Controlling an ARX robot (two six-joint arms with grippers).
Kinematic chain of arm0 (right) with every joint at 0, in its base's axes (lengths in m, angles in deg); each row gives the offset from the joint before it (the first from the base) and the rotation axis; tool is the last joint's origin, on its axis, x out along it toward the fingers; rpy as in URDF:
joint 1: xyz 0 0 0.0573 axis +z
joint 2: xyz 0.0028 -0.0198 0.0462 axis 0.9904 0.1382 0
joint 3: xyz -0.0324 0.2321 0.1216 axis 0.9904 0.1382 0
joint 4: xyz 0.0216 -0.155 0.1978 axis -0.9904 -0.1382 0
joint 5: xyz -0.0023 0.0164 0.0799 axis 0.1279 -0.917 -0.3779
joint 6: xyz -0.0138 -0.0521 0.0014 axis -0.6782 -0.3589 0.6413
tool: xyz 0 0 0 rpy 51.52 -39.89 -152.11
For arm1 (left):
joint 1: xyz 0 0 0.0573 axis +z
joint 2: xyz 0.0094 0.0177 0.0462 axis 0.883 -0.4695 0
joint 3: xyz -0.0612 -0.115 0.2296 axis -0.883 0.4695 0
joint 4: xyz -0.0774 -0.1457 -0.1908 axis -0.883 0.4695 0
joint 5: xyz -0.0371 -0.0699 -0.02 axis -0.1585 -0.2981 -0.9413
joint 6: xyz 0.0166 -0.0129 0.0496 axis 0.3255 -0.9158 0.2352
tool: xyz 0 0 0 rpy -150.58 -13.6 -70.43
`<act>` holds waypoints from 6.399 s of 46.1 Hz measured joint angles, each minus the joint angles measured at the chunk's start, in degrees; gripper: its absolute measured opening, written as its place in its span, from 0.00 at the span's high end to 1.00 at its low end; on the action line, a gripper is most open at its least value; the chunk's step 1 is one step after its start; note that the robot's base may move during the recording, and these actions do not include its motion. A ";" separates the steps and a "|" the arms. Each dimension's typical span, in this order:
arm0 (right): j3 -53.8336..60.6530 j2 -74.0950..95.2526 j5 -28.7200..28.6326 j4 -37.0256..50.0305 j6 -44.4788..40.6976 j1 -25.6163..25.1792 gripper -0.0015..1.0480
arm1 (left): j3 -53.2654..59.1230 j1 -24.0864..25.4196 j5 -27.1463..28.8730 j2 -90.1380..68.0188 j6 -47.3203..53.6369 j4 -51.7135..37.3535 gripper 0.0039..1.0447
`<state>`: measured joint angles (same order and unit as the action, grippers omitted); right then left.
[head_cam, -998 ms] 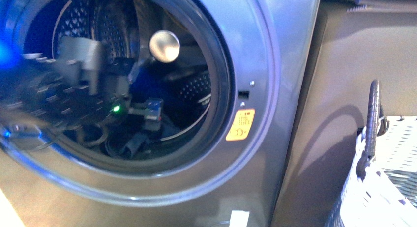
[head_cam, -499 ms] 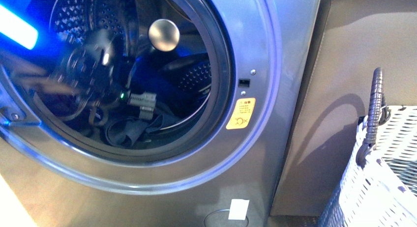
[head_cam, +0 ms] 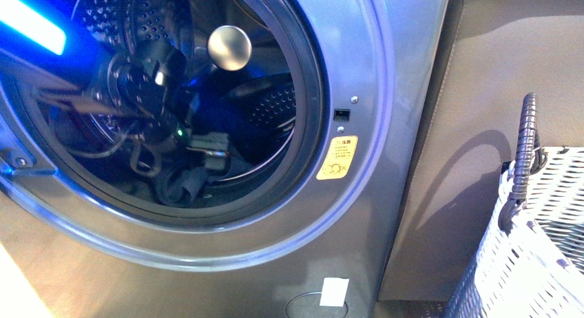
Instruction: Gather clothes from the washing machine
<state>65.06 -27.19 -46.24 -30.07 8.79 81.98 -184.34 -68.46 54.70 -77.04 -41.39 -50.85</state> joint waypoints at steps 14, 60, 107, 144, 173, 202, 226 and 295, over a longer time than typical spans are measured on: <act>0.00 0.00 0.00 0.00 0.00 0.00 0.07 | 0.85 -0.72 -0.48 0.35 0.79 1.57 0.06; 0.00 0.00 0.00 0.00 0.00 0.00 0.07 | 33.16 -1.42 -11.26 24.26 2.64 -18.56 0.93; 0.00 0.00 0.00 0.00 0.00 0.00 0.07 | 44.13 -5.49 -29.46 73.96 5.31 -14.27 0.93; 0.00 0.00 0.00 0.00 0.00 0.00 0.07 | 4.81 -17.51 -26.75 58.93 6.84 3.10 0.93; 0.00 0.00 0.00 0.00 0.00 0.00 0.07 | -13.18 -23.12 -24.22 56.52 9.79 10.75 0.93; 0.15 13.42 -32.15 29.48 14.03 -9.46 0.07 | -13.33 -23.21 -24.22 56.26 9.81 10.82 0.93; -15.30 64.87 -44.54 69.96 27.43 -2.12 0.07 | -13.33 -23.21 -24.20 56.24 9.84 10.82 0.93; -59.14 98.33 -39.30 60.06 29.88 22.45 0.07 | -13.33 -23.21 -24.02 56.24 9.97 10.82 0.93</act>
<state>5.91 71.15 -85.54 30.00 38.67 104.43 -197.67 -91.67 30.68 -20.81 -31.43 -40.03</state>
